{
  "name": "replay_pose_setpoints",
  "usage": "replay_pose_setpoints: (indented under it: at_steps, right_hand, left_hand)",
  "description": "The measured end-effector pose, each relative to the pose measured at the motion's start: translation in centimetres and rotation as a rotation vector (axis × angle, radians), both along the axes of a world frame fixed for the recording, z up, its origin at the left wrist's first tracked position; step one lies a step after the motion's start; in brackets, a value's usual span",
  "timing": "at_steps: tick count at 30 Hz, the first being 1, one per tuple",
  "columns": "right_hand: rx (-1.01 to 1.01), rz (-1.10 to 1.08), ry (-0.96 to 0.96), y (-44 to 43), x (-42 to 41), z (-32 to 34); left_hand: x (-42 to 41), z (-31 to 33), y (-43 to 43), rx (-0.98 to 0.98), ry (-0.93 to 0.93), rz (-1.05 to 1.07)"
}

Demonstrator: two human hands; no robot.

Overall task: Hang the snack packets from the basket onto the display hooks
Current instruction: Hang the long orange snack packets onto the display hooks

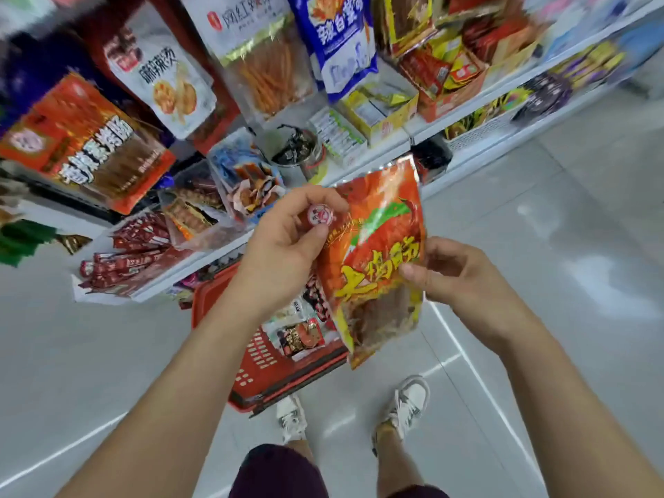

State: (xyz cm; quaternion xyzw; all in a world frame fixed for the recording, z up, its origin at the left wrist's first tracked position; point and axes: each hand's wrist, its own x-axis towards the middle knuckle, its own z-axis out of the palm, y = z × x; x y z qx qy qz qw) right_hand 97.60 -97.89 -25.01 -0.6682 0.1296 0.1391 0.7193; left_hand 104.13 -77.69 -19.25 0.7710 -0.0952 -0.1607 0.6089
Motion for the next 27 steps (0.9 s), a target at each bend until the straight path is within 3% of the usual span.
replay_pose_setpoints:
  at_steps: [6,9,11,15,21,27]
  right_hand:
    - [0.136,-0.220,0.040,-4.1,-0.2,7.2]
    - [0.137,-0.385,0.039,-6.0,0.1,10.1]
    - [0.132,-0.446,0.029,-7.2,0.6,11.8]
    - [0.210,-0.497,0.038,-11.0,2.5,15.1]
    - [0.304,-0.520,-0.012,-19.0,9.6,18.7]
    - [0.223,-0.428,-0.059,-22.0,17.2,18.9]
  left_hand:
    - [0.4,4.7,-5.7,-0.168,0.142,0.200]
    - [0.3,6.3,-8.9,-0.167,0.249,0.099]
    - [0.1,6.9,-11.2,-0.056,0.179,0.009]
    - [1.6,7.6,-15.5,0.021,0.099,0.059]
    - [6.9,8.8,-21.7,0.139,0.110,-0.066]
    - [13.2,11.8,-27.1,-0.132,0.097,0.140]
